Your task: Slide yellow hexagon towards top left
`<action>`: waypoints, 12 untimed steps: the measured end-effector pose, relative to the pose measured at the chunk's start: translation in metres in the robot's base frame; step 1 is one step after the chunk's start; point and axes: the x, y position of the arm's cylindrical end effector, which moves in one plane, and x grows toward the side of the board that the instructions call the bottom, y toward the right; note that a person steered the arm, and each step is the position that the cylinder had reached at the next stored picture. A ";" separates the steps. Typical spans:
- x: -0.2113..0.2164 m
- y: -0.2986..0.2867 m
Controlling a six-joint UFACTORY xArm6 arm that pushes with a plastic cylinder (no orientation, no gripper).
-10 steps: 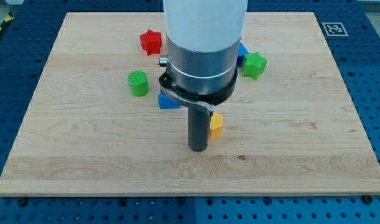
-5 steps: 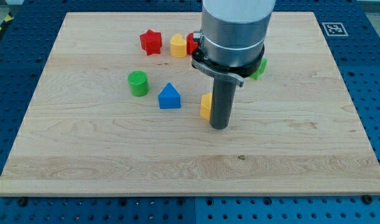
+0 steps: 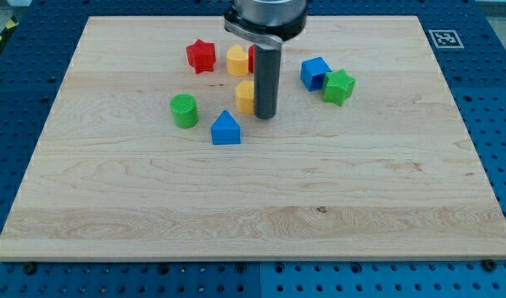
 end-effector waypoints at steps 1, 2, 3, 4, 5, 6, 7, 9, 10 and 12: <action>-0.023 -0.021; -0.043 -0.047; -0.044 -0.051; -0.044 -0.042; -0.052 -0.036; -0.068 -0.036; -0.081 -0.043; -0.082 -0.081; -0.082 -0.090; -0.070 -0.059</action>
